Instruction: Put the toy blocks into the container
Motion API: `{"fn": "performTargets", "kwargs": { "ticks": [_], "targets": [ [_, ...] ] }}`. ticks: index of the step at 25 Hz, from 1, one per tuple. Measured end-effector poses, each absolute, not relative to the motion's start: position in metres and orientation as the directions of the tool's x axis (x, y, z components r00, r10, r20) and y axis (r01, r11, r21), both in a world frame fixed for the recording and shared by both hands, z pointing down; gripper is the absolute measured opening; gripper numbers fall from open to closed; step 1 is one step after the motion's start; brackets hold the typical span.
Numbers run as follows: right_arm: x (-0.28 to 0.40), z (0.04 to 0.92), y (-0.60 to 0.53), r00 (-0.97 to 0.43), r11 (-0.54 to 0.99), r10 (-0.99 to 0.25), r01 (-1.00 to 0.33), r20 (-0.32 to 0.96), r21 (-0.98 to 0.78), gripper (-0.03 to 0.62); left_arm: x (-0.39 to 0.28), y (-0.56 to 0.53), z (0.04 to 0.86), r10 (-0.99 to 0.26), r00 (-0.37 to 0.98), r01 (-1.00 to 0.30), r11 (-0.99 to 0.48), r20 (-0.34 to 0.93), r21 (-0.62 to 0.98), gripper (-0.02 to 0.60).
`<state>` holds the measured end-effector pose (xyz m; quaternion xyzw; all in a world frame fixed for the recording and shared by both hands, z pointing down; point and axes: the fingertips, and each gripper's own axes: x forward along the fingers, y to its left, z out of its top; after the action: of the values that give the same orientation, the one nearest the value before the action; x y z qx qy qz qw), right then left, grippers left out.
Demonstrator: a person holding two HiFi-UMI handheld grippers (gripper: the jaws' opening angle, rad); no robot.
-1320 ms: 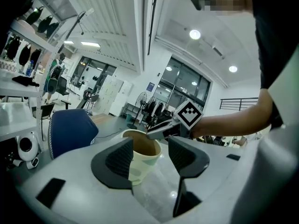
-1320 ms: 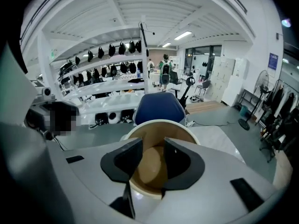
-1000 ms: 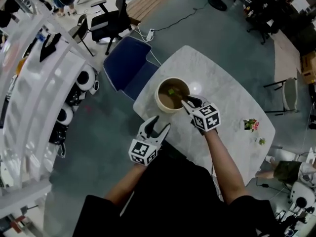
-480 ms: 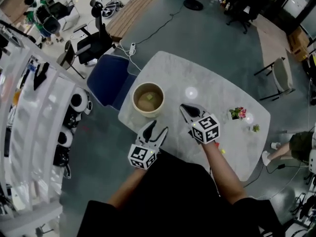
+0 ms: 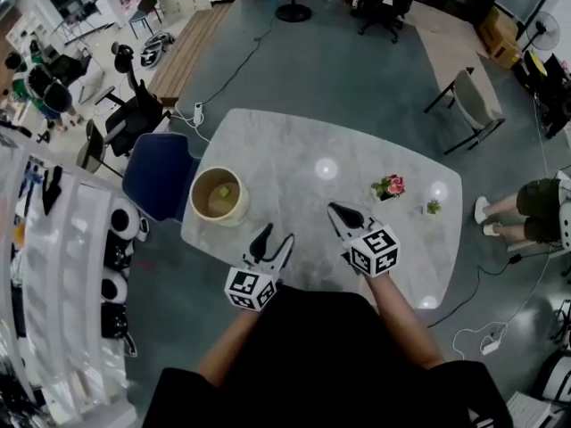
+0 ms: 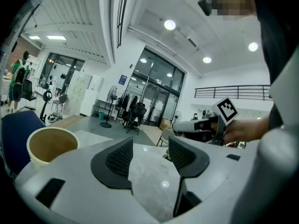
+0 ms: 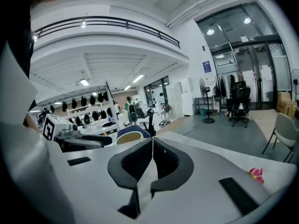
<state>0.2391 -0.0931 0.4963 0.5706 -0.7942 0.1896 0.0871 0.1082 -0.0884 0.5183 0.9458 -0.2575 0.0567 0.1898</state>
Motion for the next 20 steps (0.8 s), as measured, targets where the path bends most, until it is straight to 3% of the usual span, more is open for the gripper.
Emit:
{"fn": "performTargets", "kwargs": {
  "ticks": [8, 20],
  "targets": [
    [0.333, 0.497, -0.016, -0.197, 0.095, -0.924, -0.948, 0.327, -0.302, 0.002, 0.172, -0.078, 0.525, -0.388, 0.891, -0.446, -0.843, 0.234, 0.301, 0.216],
    [0.423, 0.527, 0.095, -0.043, -0.083, -0.93, -0.944, 0.366, -0.32, 0.0, 0.288, 0.011, 0.596, -0.101, 0.919, -0.254, -0.89, 0.38, 0.379, 0.233]
  ]
}}
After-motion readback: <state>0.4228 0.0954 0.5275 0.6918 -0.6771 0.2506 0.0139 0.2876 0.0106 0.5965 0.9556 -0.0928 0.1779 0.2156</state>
